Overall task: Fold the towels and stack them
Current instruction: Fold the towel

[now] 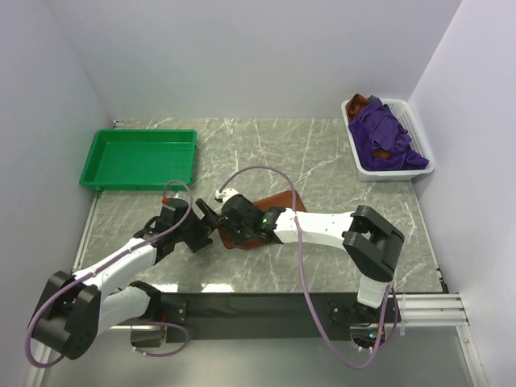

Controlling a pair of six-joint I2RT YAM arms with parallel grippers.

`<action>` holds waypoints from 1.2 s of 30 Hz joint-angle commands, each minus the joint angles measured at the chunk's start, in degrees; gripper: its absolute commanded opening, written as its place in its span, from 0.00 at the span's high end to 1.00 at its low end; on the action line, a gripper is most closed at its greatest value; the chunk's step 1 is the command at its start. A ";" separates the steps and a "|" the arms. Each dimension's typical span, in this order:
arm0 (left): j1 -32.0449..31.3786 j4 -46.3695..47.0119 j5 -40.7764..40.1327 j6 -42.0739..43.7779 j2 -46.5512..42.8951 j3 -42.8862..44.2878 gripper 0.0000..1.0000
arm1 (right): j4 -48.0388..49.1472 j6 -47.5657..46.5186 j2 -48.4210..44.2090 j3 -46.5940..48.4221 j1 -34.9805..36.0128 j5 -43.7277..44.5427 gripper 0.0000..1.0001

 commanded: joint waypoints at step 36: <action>15.02 -23.02 -13.16 19.72 -12.87 11.01 0.01 | -22.16 7.56 18.23 23.81 6.05 13.88 0.48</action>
